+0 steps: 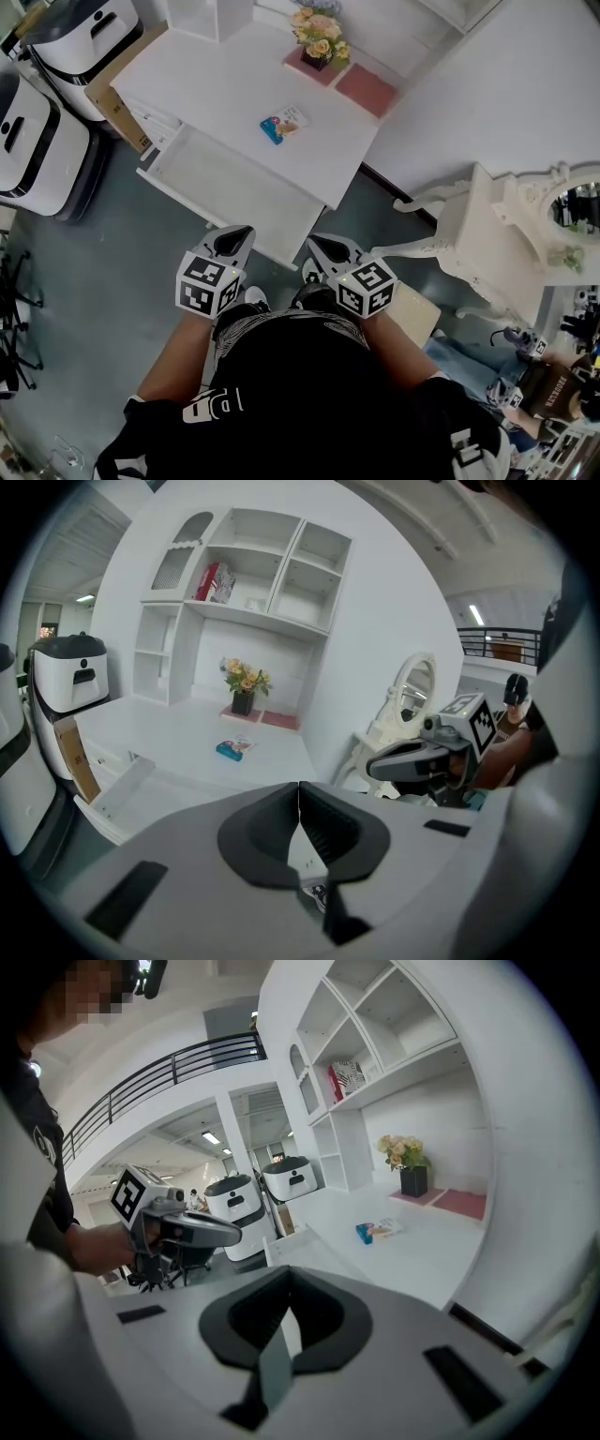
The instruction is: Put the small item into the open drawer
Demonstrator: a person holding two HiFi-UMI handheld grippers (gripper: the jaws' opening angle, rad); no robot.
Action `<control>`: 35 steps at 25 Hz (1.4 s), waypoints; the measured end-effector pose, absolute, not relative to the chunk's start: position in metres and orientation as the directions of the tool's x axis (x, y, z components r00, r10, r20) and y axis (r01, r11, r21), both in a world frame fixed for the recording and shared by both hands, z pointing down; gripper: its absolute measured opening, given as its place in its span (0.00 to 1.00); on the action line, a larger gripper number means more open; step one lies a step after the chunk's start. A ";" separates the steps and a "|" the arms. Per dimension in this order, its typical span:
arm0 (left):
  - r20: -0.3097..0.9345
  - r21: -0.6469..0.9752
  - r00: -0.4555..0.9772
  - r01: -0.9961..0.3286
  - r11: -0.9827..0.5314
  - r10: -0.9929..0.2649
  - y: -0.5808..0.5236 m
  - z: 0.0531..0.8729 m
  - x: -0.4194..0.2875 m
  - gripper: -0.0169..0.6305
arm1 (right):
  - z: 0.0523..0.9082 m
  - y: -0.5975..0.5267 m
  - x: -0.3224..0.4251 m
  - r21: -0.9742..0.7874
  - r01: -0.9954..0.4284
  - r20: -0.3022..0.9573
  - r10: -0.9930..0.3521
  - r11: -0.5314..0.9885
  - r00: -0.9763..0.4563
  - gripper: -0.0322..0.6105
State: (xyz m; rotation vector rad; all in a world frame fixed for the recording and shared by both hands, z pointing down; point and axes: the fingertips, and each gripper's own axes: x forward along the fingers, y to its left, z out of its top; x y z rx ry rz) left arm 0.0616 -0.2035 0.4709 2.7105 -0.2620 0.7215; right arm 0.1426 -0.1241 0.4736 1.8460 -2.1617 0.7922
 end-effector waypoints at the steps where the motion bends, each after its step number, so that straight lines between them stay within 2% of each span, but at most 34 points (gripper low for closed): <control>1: 0.512 0.260 0.853 -0.268 -0.928 -0.103 -0.206 0.472 0.063 0.05 | 0.475 -0.127 0.146 -0.272 -0.958 0.474 -0.854 0.091 -0.215 0.06; 11: 0.574 0.241 0.780 -0.453 -0.858 -0.250 -0.239 0.492 0.086 0.05 | 0.485 -0.180 0.203 -0.248 -0.940 0.487 -0.809 0.235 -0.331 0.06; 15: 0.615 0.193 0.726 -0.517 -0.834 -0.308 -0.255 0.504 0.095 0.05 | 0.495 -0.208 0.234 -0.142 -0.937 0.522 -0.781 0.318 -0.344 0.07; 20: 0.647 0.184 0.677 -0.585 -0.790 -0.351 -0.261 0.513 0.103 0.05 | 0.530 -0.245 0.268 0.052 -0.874 0.625 -0.698 0.484 -0.350 0.08; 24: 0.636 0.244 0.676 -0.634 -0.734 -0.372 -0.265 0.513 0.105 0.05 | 0.568 -0.283 0.293 0.180 -0.762 0.734 -0.601 0.622 -0.317 0.20; 26: 0.633 0.275 0.670 -0.664 -0.696 -0.388 -0.264 0.515 0.102 0.05 | 0.583 -0.301 0.304 0.214 -0.714 0.770 -0.564 0.667 -0.297 0.23; 30: 0.653 0.244 0.626 -0.706 -0.664 -0.426 -0.261 0.519 0.094 0.05 | 0.606 -0.338 0.319 0.273 -0.609 0.824 -0.508 0.745 -0.252 0.31; 32: 0.655 0.245 0.617 -0.720 -0.650 -0.436 -0.260 0.520 0.092 0.05 | 0.613 -0.357 0.324 0.297 -0.555 0.844 -0.486 0.777 -0.228 0.40; 35: 0.662 0.259 0.603 -0.742 -0.618 -0.446 -0.257 0.522 0.088 0.05 | 0.626 -0.383 0.327 0.307 -0.471 0.875 -0.440 0.827 -0.203 0.50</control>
